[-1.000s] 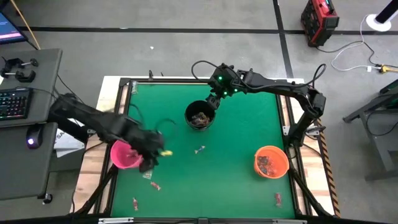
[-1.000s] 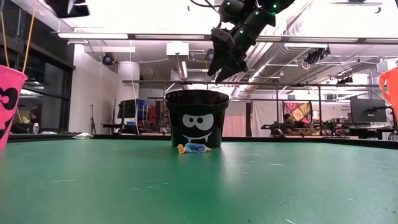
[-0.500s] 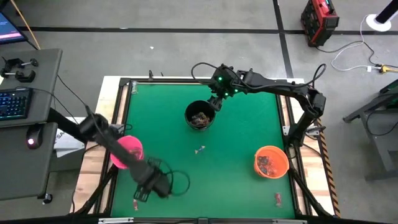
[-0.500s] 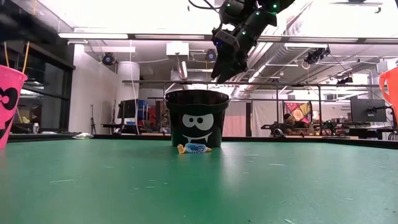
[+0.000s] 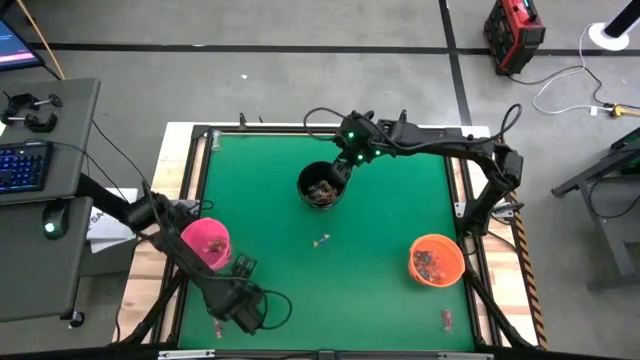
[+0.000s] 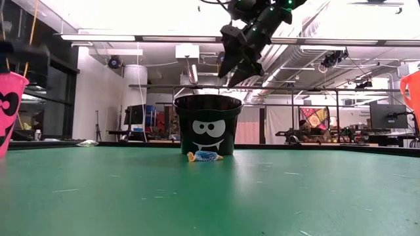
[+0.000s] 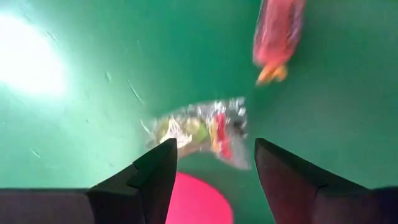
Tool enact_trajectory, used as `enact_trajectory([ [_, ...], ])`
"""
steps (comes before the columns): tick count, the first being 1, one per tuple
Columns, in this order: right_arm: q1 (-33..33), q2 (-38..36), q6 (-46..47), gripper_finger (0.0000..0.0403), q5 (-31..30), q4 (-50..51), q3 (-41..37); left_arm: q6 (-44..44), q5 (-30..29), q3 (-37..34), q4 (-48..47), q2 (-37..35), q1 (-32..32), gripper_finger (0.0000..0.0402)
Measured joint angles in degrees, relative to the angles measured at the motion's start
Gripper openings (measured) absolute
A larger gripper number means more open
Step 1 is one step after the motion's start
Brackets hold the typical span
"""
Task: Sort candy by brand, put in halloween buckets
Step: Put the green gummy into the orange bucket
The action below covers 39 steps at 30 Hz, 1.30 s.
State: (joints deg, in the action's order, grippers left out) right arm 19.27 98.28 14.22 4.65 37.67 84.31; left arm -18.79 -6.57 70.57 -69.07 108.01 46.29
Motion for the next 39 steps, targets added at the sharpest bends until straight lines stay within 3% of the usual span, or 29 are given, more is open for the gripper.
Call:
enact_trajectory([
  [9,-4.8,0.0,4.64,0.025,-0.27,-0.25,0.0,6.4,-4.26,-4.91,2.98,0.0,1.92,0.0202],
  [19,-7.95,0.0,8.44,0.025,-3.18,-0.15,0.0,6.64,-6.73,-5.67,6.35,-0.02,1.54,0.0197],
  [22,-8.63,-0.1,8.37,0.025,-2.69,0.0,0.0,6.26,-7.4,-5.67,7.66,-0.02,0.94,0.0156],
  [27,-9.92,-2.31,7.36,0.025,0.11,1.77,-0.02,1.24,-7.46,-5.35,8.72,-0.19,-1.4,0.002],
  [32,-11.3,-7.61,4.87,0.025,0.08,5.56,-0.02,-3.62,-7.23,-1.55,8.17,-2.37,-4.69,0.0004],
  [39,-11.56,-17.92,3.74,0.025,-0.33,8.57,-0.02,-3.58,-11.97,6.92,7.99,-7.63,-13.06,0.0],
])
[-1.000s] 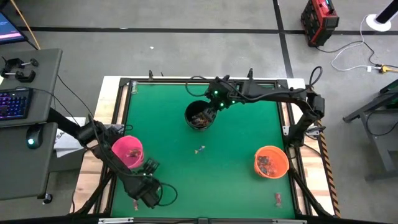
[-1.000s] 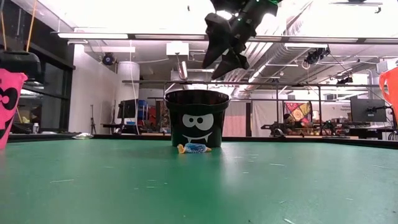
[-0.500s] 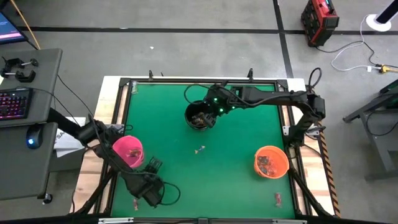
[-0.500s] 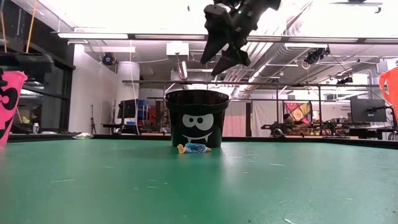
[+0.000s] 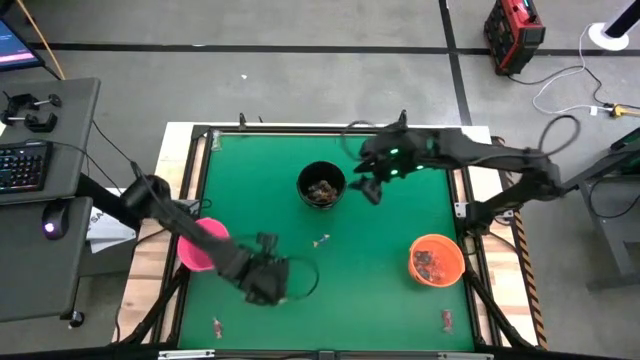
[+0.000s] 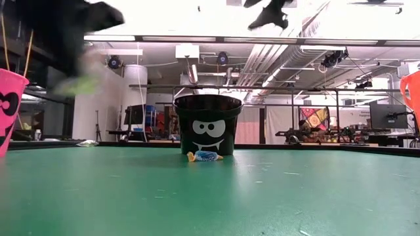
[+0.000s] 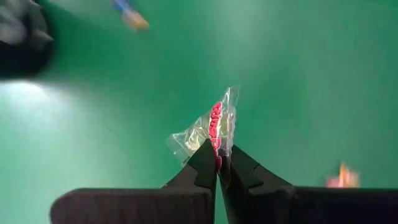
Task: Sort candy by brand, put in halloween buckets
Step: Put the green gummy into the orange bucket
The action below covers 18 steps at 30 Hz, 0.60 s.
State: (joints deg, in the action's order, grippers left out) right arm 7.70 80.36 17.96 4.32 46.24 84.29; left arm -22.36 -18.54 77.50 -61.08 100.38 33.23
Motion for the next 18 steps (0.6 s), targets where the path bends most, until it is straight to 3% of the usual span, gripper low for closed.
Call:
enact_trajectory([
  [5,0.0,-7.35,-0.01,0.025,-5.83,-0.14,0.0,6.94,0.02,4.91,7.46,-0.46,-8.85,0.0],
  [12,0.0,-14.45,0.53,0.025,-12.54,0.33,0.0,12.02,6.8,7.09,36.42,2.39,-19.35,0.0],
  [18,0.0,-16.39,5.06,0.025,-18.12,3.8,0.0,11.17,7.96,8.52,53.11,8.81,-23.85,0.0],
])
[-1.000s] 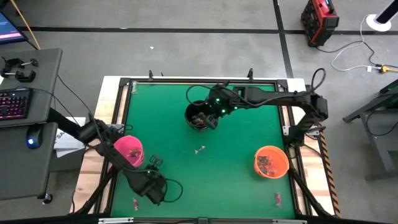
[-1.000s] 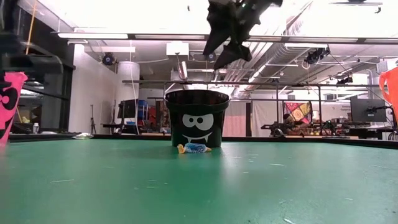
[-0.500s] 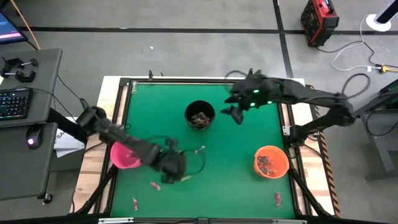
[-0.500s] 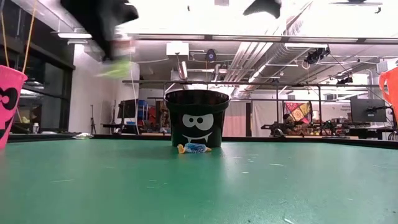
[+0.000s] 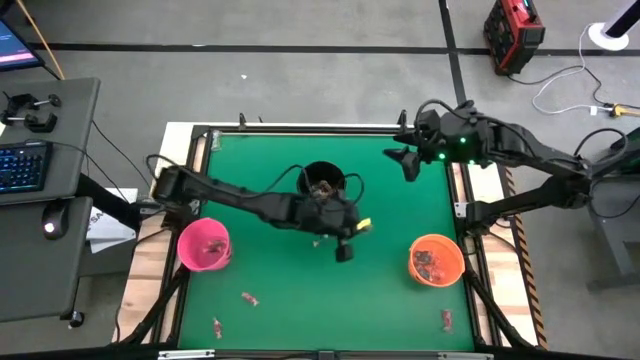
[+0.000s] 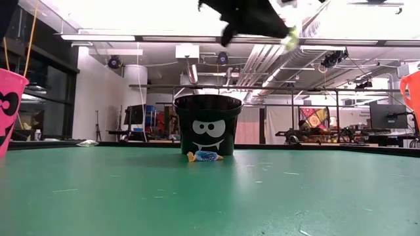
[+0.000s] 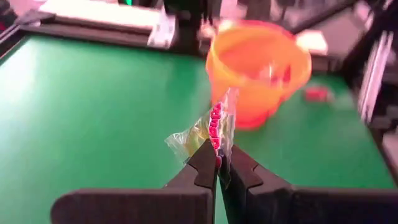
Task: Sort candy by brand, put in halloween buckets
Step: Put the green gummy into the orange bucket, then put the blue candy into the pink bucket
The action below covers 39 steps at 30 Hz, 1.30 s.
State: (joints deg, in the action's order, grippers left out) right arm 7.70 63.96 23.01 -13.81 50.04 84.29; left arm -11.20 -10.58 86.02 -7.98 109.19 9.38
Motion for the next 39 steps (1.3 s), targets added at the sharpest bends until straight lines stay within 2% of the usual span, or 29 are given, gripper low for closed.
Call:
enact_trajectory([
  [5,0.0,0.02,1.61,0.025,-2.35,4.32,0.0,-3.6,3.61,4.59,9.26,7.88,-0.84,0.0],
  [12,0.02,0.02,1.61,0.025,-2.85,5.03,0.0,-3.6,7.33,16.67,14.13,19.39,-0.73,0.0],
  [19,0.01,0.04,3.12,0.025,-5.47,5.14,0.0,-1.48,8.89,28.54,15.72,28.0,-1.08,0.0],
  [23,0.02,0.19,3.12,0.025,-5.5,5.23,0.0,0.98,8.89,32.73,16.62,31.11,-1.08,0.0],
  [28,0.02,0.2,3.58,0.025,-5.48,5.25,0.0,1.18,8.88,33.77,18.19,33.81,-1.13,0.0005],
  [33,0.02,0.2,3.72,0.025,-5.35,5.33,0.0,1.74,8.88,33.75,18.07,34.66,-1.13,0.0038],
  [39,0.02,0.2,3.66,0.025,-5.32,5.45,0.0,3.35,8.89,33.75,18.67,34.7,-0.97,0.0115],
])
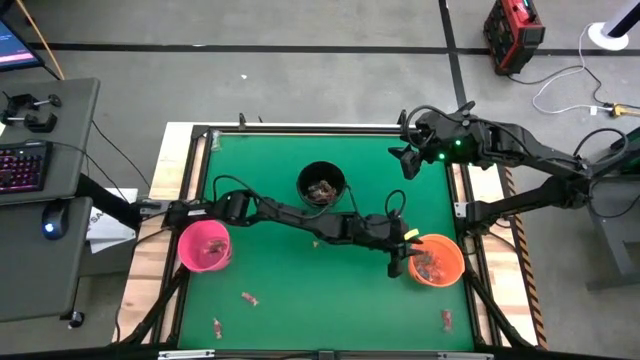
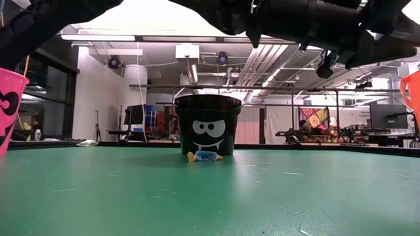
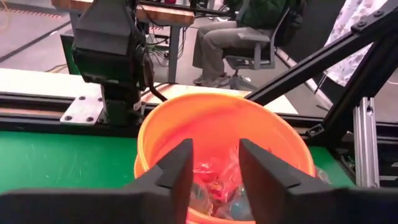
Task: Sort candy by brand, put in halloween buckets
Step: Put the blue candy into the pink bucket
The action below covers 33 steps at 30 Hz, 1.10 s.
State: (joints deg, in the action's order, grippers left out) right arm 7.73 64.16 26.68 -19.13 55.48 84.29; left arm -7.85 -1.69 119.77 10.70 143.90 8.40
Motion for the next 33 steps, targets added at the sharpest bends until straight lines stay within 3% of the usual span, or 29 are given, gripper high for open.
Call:
enact_trajectory([
  [4,0.0,0.0,-0.13,0.025,0.01,0.1,0.0,-1.86,0.01,0.02,-3.13,-0.37,-0.17,0.0163],
  [8,-0.02,0.0,-0.13,0.025,-0.01,2.38,0.0,-2.6,1.91,-0.02,-15.03,-3.79,-0.97,0.0189],
  [17,-0.02,0.0,0.32,0.025,2.25,8.13,0.0,4.95,3.8,0.0,-45.1,-12.27,-4.51,0.0189],
  [21,-0.3,0.0,0.65,0.025,8.37,9.81,0.0,5.02,3.81,-2.0,-49.22,-15.47,-5.86,0.0189],
  [25,-3.34,0.0,3.12,0.025,11.11,12.75,0.0,2.9,3.85,-12.68,-43.53,-21.56,-6.25,0.0188],
  [30,-8.81,0.0,5.55,0.025,9.38,14.17,0.0,-4.74,2.12,-34.82,-26.62,-35.01,-6.24,0.0188],
  [33,-11.52,0.08,7.93,0.025,7.35,13.86,0.0,-9.18,0.88,-46.14,-22.28,-42.77,-5.43,0.0188],
])
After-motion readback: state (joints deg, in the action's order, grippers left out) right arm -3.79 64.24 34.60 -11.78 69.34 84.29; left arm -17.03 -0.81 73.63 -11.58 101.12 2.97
